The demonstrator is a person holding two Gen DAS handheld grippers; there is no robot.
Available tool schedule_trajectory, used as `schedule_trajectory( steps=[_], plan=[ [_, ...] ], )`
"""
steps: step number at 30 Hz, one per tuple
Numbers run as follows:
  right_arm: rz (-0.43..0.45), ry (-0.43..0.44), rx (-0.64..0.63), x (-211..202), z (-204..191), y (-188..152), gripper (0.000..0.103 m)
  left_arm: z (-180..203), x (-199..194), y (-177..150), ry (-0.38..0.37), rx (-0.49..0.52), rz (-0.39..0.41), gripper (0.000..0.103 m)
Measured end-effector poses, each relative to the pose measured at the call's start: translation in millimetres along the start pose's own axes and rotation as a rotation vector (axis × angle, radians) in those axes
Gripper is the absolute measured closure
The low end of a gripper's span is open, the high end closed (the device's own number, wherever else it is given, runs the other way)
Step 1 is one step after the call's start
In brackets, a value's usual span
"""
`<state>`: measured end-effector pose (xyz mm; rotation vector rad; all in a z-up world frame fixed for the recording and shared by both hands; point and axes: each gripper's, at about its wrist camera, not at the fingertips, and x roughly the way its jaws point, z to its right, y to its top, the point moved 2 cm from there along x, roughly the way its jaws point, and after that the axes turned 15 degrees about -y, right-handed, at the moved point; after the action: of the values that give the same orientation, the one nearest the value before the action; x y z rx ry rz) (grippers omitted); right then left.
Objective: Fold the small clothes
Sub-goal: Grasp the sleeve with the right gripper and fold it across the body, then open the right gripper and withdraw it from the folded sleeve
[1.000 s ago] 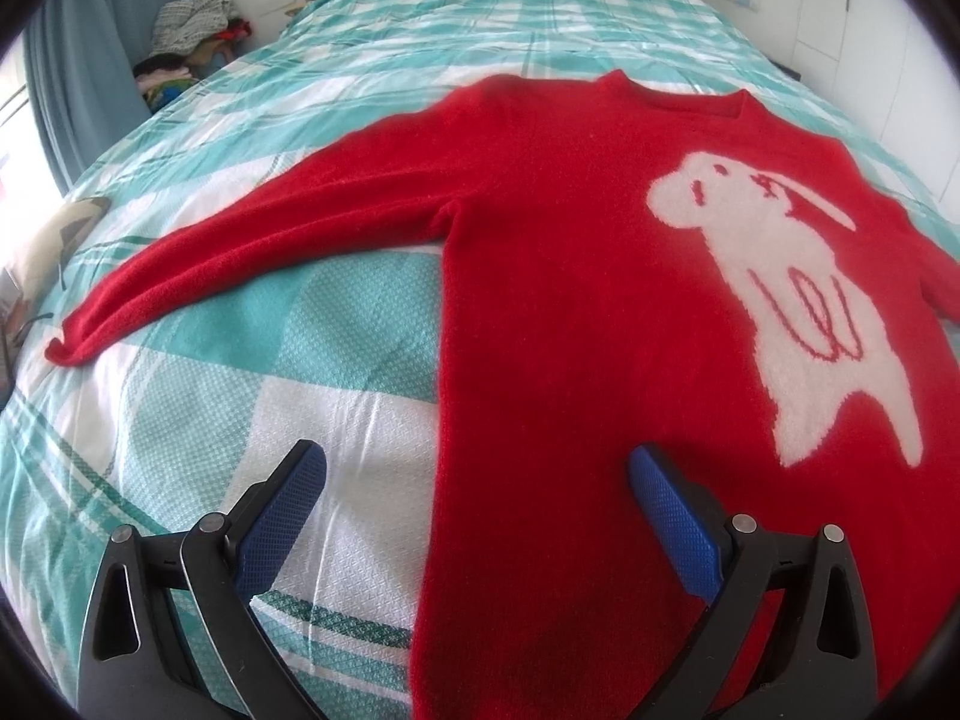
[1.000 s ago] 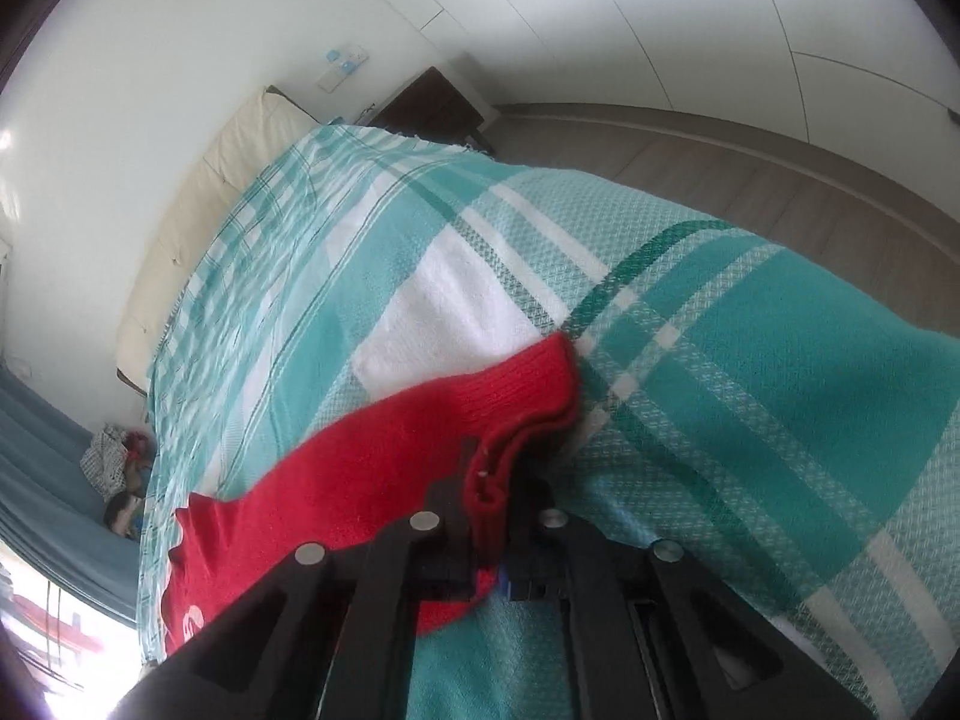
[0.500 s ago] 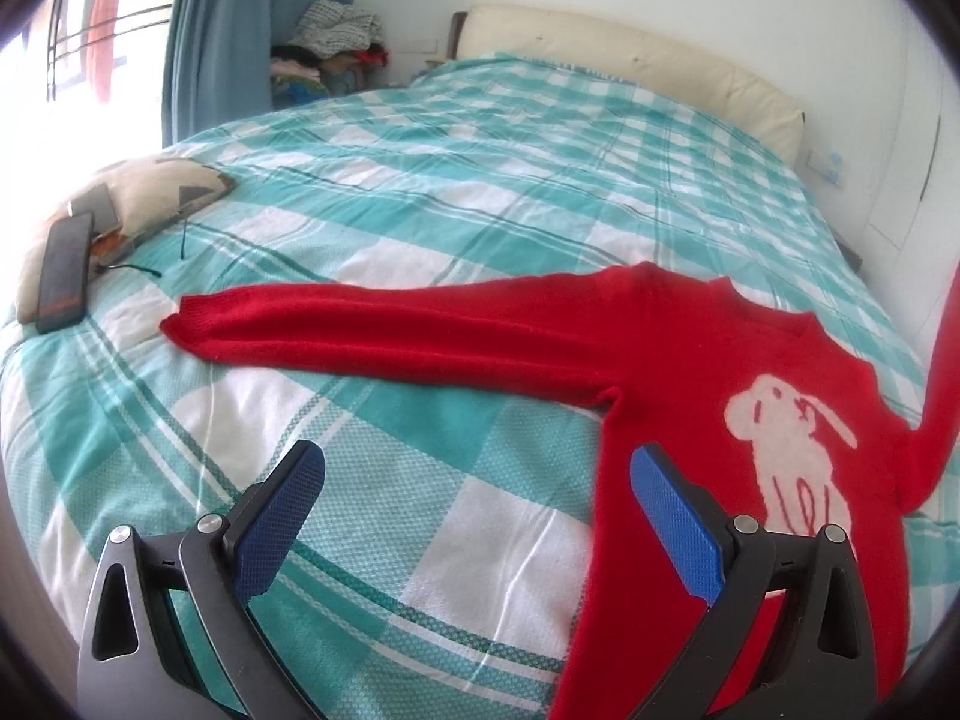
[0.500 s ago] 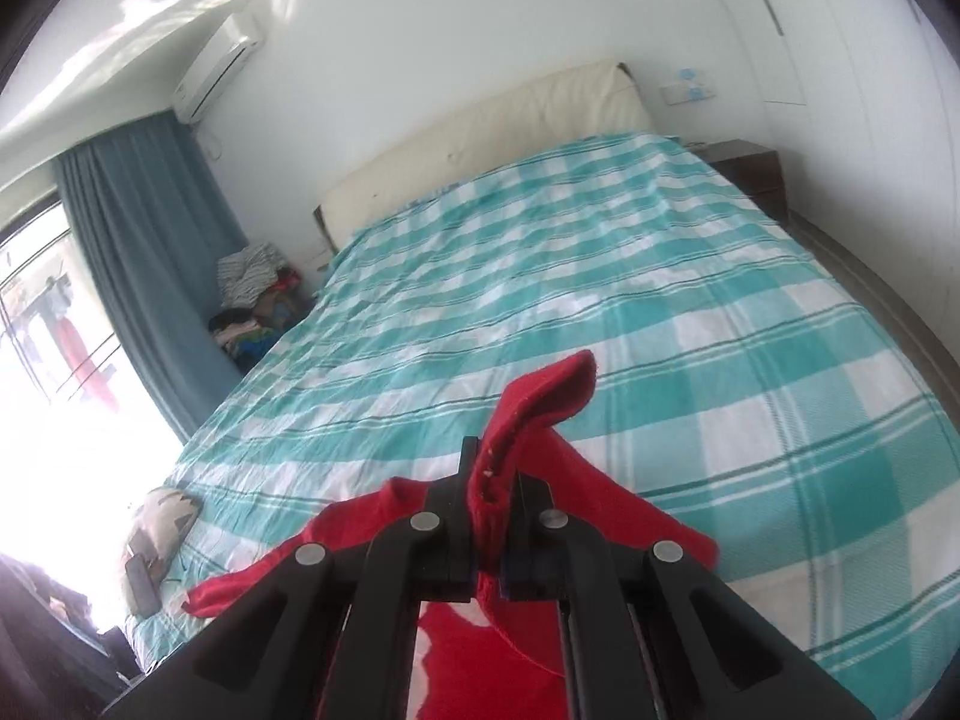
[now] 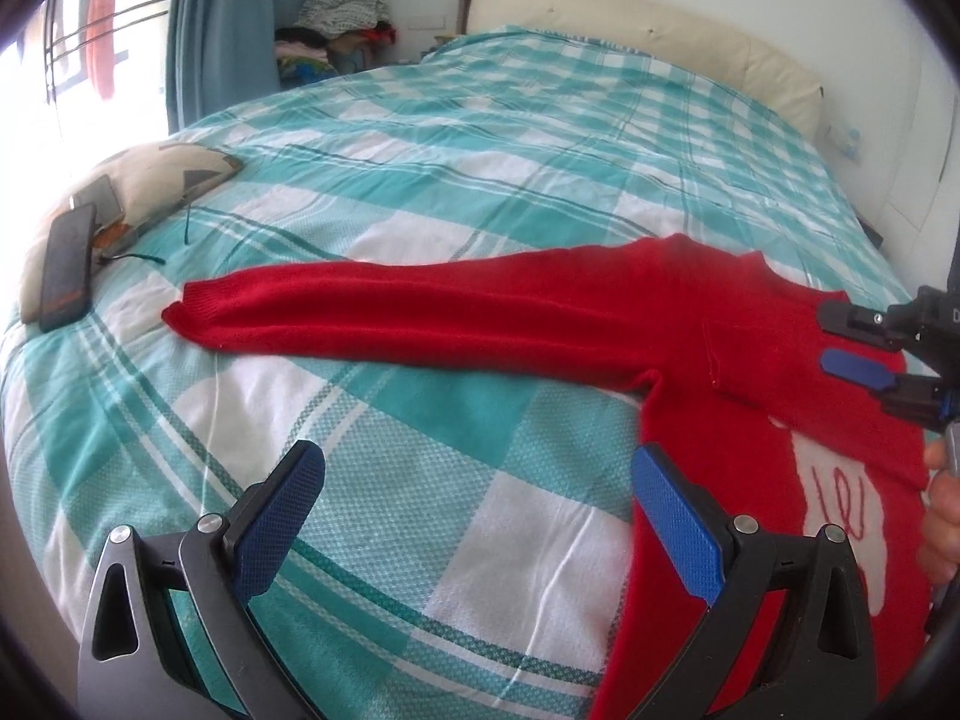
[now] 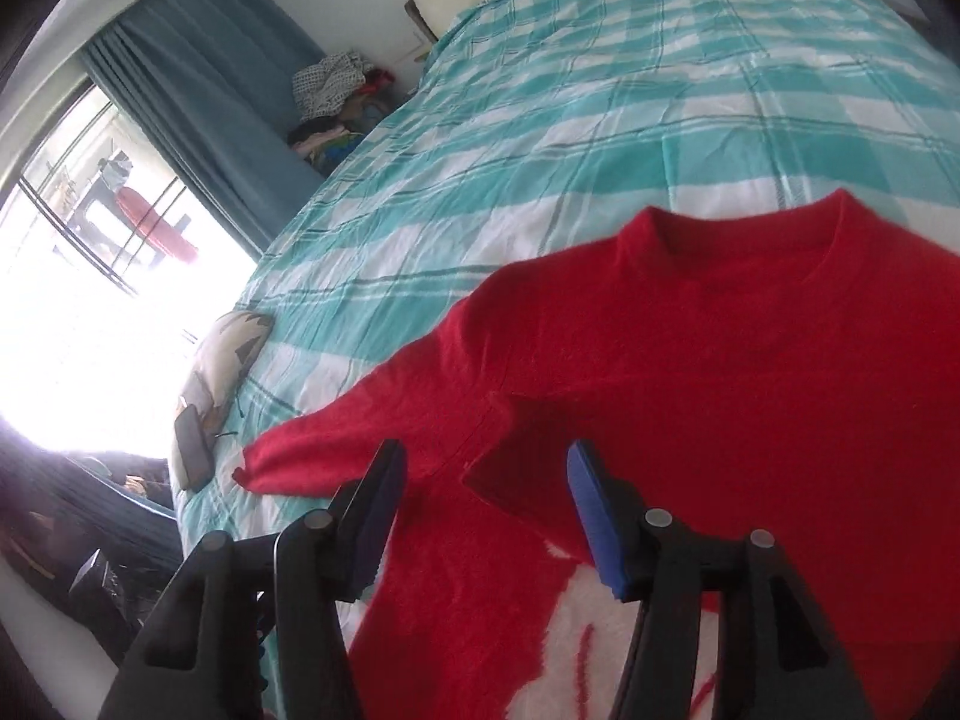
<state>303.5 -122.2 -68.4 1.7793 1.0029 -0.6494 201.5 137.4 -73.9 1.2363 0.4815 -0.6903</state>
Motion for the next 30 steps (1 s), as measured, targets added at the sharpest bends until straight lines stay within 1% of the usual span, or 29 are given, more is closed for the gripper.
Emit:
schedule_trajectory(
  steps=[2,4,6,8,9,10,12,15,17,19,22,25,27,29,30],
  plan=[
    [-0.013,0.007,0.012,0,11,-8,0.047,-1,2,0,-0.008,-0.014,-0.004,0.001],
    [-0.026,-0.024,0.028,-2,28,-14,0.046,1,5,0,-0.012,-0.013,-0.017,0.001],
    [-0.042,-0.089,0.06,-4,54,-19,0.046,5,8,-3,-0.011,0.004,-0.034,0.001],
    [-0.059,-0.19,0.097,-6,86,-26,0.046,10,12,-6,-0.005,0.031,-0.053,0.001],
    [-0.053,-0.207,0.115,-11,102,-29,0.047,12,13,-7,-0.003,0.045,-0.062,0.001],
    [-0.039,-0.209,0.131,-19,117,-31,0.048,14,14,-9,0.0,0.057,-0.069,0.001],
    [-0.002,-0.246,0.154,-41,139,-34,0.048,18,16,-11,0.005,0.077,-0.078,0.001],
    [0.062,-0.278,0.162,-81,160,-43,0.046,22,17,-13,0.015,0.102,-0.085,0.001],
    [0.103,-0.307,0.146,-107,171,-56,0.045,25,18,-15,0.02,0.115,-0.09,0.001],
    [0.142,-0.359,0.117,-130,181,-75,0.042,27,19,-18,0.029,0.129,-0.097,0.001],
    [0.183,-0.468,0.072,-156,196,-107,0.041,30,21,-22,0.048,0.15,-0.107,0.001],
    [0.239,-0.571,0.035,-174,213,-138,0.041,34,23,-25,0.069,0.172,-0.106,0.001],
    [0.275,-0.633,0.012,-181,221,-151,0.04,36,24,-27,0.086,0.189,-0.102,0.001],
    [0.29,-0.671,0.01,-181,229,-164,0.04,39,25,-29,0.104,0.21,-0.1,0.001],
    [0.288,-0.673,0.025,-180,234,-170,0.04,40,26,-30,0.115,0.222,-0.101,0.001]
  ],
)
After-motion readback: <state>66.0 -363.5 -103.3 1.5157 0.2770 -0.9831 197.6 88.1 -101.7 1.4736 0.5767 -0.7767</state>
